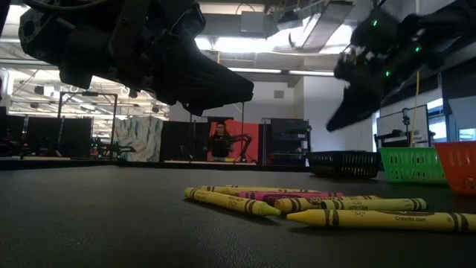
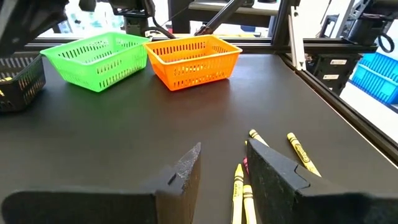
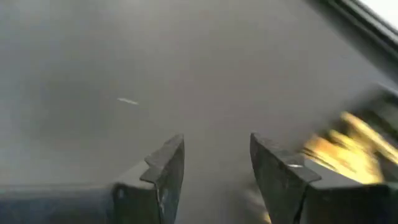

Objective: Sort crayons
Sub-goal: Put the yellow crayon into the black basket

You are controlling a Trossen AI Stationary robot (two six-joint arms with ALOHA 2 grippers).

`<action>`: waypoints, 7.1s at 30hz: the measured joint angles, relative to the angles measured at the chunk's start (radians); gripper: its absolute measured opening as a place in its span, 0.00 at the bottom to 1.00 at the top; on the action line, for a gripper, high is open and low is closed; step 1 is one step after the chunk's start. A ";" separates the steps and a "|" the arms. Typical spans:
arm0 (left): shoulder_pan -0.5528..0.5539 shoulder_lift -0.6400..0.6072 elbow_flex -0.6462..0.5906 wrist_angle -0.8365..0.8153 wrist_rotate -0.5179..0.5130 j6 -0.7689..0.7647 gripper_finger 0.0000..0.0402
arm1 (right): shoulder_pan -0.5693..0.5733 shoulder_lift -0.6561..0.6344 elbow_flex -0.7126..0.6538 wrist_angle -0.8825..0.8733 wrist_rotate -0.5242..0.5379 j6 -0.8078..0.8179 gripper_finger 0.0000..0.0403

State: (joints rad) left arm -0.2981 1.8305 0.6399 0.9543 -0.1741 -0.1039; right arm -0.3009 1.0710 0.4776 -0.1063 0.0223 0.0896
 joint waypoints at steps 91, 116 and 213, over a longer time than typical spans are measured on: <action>-0.020 0.000 0.000 -0.012 0.030 0.000 0.28 | 0.683 0.499 0.389 -0.249 0.415 0.065 0.04; -0.022 0.000 0.000 -0.021 0.004 -0.002 0.28 | -0.102 0.111 0.091 -0.285 0.336 0.018 0.12; 0.018 0.095 0.526 -1.395 0.145 0.269 0.27 | 0.609 0.530 -0.021 0.716 -0.007 -0.044 0.48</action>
State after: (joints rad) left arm -0.2805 1.9253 1.1658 -0.4409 -0.0291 0.1651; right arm 0.3084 1.6012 0.4568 0.6102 0.0154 0.0460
